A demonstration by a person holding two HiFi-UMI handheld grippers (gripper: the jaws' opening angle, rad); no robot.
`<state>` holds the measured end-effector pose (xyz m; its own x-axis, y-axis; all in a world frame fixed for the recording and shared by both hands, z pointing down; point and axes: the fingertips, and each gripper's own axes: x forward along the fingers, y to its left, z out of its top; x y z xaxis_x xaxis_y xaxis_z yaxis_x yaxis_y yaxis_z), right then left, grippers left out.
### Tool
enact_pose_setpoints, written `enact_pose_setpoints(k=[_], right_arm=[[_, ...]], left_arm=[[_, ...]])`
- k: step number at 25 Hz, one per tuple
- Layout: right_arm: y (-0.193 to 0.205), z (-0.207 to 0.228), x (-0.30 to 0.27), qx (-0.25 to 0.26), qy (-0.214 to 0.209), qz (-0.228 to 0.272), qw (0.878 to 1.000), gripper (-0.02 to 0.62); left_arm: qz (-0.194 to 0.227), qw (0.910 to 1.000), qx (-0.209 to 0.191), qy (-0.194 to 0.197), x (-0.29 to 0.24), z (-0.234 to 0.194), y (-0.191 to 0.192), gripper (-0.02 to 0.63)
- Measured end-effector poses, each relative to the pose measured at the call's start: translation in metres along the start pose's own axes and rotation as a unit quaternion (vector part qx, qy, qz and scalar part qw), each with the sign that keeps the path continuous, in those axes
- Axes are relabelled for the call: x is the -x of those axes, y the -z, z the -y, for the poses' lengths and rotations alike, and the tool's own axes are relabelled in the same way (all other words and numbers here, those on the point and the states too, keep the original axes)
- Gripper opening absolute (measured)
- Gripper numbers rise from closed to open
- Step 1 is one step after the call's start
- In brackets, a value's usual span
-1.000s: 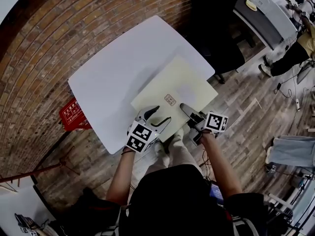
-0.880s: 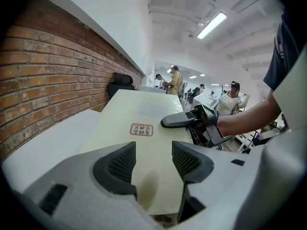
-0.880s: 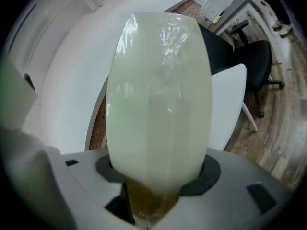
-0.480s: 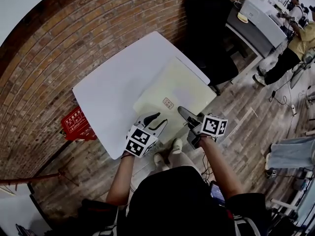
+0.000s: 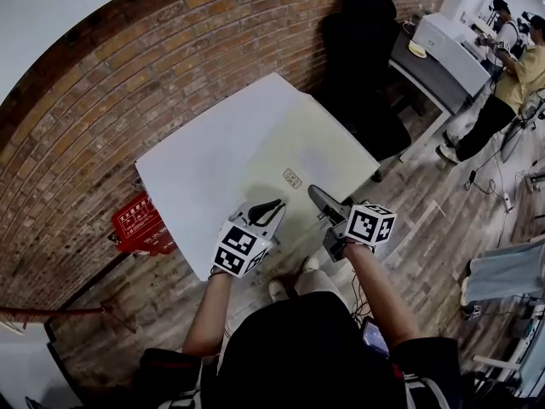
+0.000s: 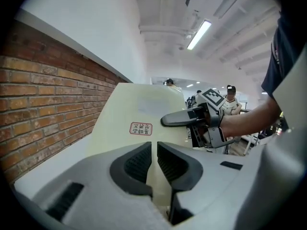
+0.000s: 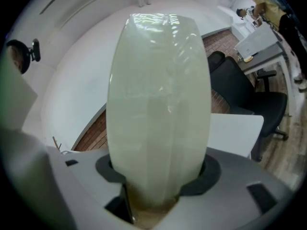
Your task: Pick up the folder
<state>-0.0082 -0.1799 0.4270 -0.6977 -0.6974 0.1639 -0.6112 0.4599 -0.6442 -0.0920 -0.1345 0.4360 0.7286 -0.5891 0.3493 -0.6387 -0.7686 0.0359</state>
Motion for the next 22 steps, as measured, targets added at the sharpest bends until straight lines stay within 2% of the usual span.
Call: enact_pose_setpoints(k=[4,10,15,22], right_arm=[[-0.014,-0.017,0.0,0.041,-0.004,0.007,0.999,0.272],[-0.031,-0.026,0.007,0.072,-0.007,0.01,0.997,0.272],[-0.042,-0.036,0.018,0.102,-0.005,0.011,0.995,0.272],[-0.053,-0.055,0.05,0.145,-0.012,0.019,0.989,0.272]], left_arm=[[0.013,0.9999,-0.002,-0.003,0.003,0.001,-0.008,0.037],[0.021,0.9997,-0.011,0.004,0.002,0.012,-0.023,0.025],[0.035,0.9993,-0.009,-0.009,0.005,0.018,-0.036,0.021],[0.044,0.9988,-0.001,-0.023,0.008,0.05,-0.044,0.021]])
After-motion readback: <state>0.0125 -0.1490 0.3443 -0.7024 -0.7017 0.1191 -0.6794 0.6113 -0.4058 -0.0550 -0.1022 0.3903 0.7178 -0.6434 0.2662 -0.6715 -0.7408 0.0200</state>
